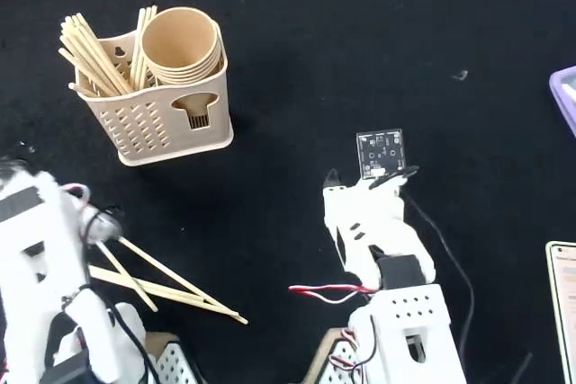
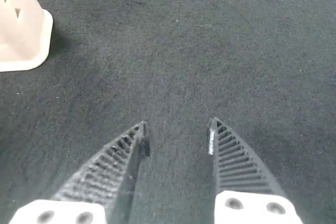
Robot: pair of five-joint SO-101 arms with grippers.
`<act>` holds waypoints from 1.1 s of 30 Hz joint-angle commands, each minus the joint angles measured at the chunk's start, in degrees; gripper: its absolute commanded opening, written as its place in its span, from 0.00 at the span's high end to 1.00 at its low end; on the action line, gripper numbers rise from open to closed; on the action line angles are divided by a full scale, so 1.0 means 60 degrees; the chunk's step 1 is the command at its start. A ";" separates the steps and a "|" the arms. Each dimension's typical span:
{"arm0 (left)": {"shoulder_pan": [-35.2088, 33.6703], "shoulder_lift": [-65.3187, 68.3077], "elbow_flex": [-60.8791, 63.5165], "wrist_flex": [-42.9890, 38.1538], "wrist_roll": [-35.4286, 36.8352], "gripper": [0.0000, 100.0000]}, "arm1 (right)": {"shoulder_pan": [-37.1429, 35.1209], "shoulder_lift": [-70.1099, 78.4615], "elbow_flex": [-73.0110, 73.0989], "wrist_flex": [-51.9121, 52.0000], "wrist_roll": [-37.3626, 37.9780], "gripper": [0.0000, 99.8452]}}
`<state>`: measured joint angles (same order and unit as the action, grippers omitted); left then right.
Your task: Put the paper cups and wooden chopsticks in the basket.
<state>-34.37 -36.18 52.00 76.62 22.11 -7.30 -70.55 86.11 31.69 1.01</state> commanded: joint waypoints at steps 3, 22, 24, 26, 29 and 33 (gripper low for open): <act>-0.3026 -0.0205 -0.2205 -0.0117 -0.0835 0.77 | -0.1626 -0.0198 -0.1150 0.1582 0.1158 0.82; -0.7963 0.3253 -0.2161 -0.1670 -0.2476 0.78 | -1.0183 0.4623 -0.2894 -0.2110 -0.1949 0.74; -0.8462 0.3853 -0.2850 -0.1670 -0.2476 0.78 | -1.0330 0.5590 -0.3289 -0.2769 -0.1963 0.75; -0.8799 0.4410 -0.3495 -0.1656 -0.2476 0.78 | -1.0476 0.6527 -0.3919 -0.2974 -0.2125 0.75; -0.8901 0.5187 -0.4344 -0.1289 -0.2520 0.78 | -1.0828 0.7934 -0.5077 -0.2960 -0.2740 0.75; -0.8872 0.6110 -0.5619 -0.0073 -0.2520 0.78 | -1.0872 0.9326 -0.6322 -0.2916 -0.2872 0.75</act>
<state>-87.12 -2.86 27.82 70.99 7.78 -71.91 -21.23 57.01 15.34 -14.99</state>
